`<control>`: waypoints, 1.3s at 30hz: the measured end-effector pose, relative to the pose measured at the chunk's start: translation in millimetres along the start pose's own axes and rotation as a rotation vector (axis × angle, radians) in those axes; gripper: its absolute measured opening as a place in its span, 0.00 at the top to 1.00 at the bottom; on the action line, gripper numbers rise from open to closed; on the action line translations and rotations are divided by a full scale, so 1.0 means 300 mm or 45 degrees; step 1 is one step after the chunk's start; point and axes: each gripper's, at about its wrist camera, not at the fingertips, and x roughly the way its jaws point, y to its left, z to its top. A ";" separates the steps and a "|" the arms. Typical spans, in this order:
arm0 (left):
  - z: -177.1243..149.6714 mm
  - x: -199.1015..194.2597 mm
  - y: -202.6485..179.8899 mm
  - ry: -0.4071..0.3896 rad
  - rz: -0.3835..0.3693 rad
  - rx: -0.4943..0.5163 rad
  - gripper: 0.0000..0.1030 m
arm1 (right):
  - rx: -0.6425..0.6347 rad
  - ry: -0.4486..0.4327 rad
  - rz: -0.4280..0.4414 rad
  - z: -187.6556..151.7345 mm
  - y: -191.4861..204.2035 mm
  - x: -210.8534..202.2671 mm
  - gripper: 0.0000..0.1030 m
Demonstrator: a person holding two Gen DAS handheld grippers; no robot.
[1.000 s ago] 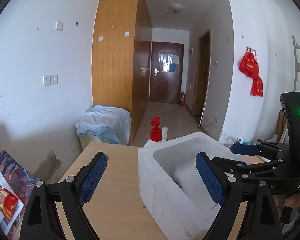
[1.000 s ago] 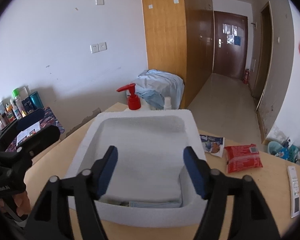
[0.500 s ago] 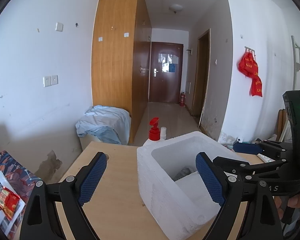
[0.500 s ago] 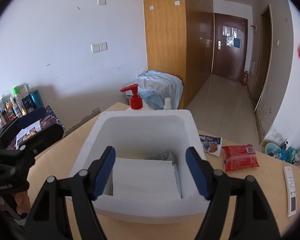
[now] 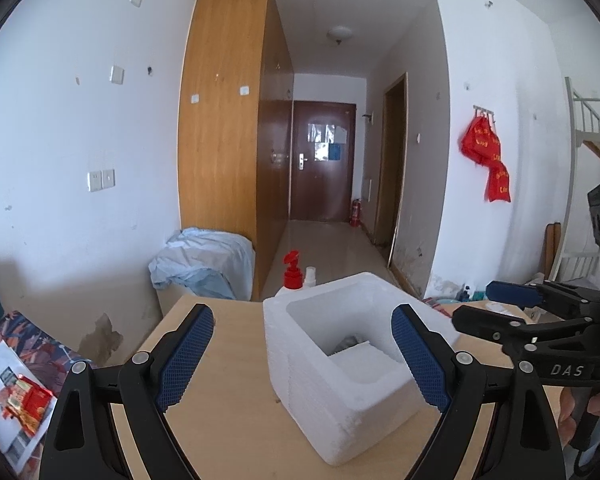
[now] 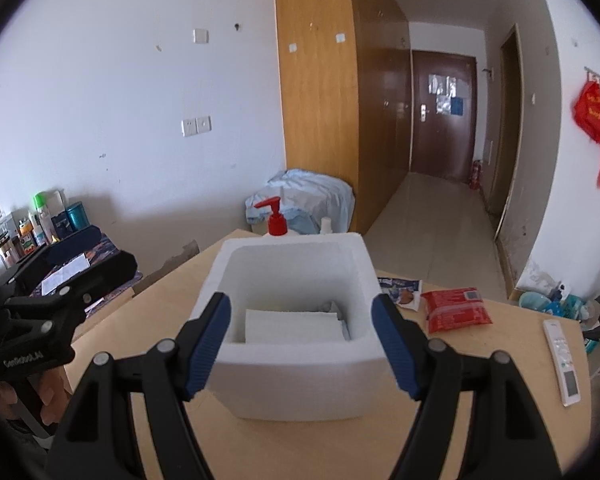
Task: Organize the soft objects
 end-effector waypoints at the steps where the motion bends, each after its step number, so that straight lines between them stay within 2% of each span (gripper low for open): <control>1: 0.000 -0.019 -0.004 -0.009 -0.003 0.001 0.09 | 0.004 -0.012 -0.006 -0.005 0.001 -0.023 0.23; 3: -0.003 -0.070 -0.013 -0.046 -0.009 0.000 0.04 | 0.015 -0.045 -0.018 -0.021 0.005 -0.071 0.19; 6: -0.008 -0.134 -0.026 -0.090 -0.014 0.018 0.02 | 0.035 -0.102 -0.042 -0.049 0.010 -0.156 0.12; 8: -0.013 -0.179 -0.036 -0.115 -0.023 0.025 0.00 | 0.041 -0.144 -0.067 -0.067 0.018 -0.213 0.01; 9: -0.016 -0.193 -0.038 -0.122 -0.027 0.024 0.00 | 0.050 -0.176 -0.087 -0.080 0.022 -0.249 0.00; 13: -0.040 -0.255 -0.048 -0.144 -0.053 0.016 0.00 | 0.094 -0.282 -0.118 -0.127 0.029 -0.352 0.00; 19: -0.091 -0.300 -0.064 -0.138 -0.035 0.013 0.00 | 0.120 -0.343 -0.185 -0.200 0.054 -0.417 0.00; 25: -0.157 -0.327 -0.064 -0.131 -0.046 0.000 0.00 | 0.123 -0.364 -0.201 -0.278 0.076 -0.439 0.00; 32: -0.277 -0.373 -0.068 -0.144 -0.058 0.004 0.00 | 0.112 -0.385 -0.273 -0.388 0.101 -0.461 0.00; 39: -0.380 -0.407 -0.079 -0.142 -0.098 0.002 0.00 | 0.143 -0.365 -0.275 -0.497 0.112 -0.464 0.00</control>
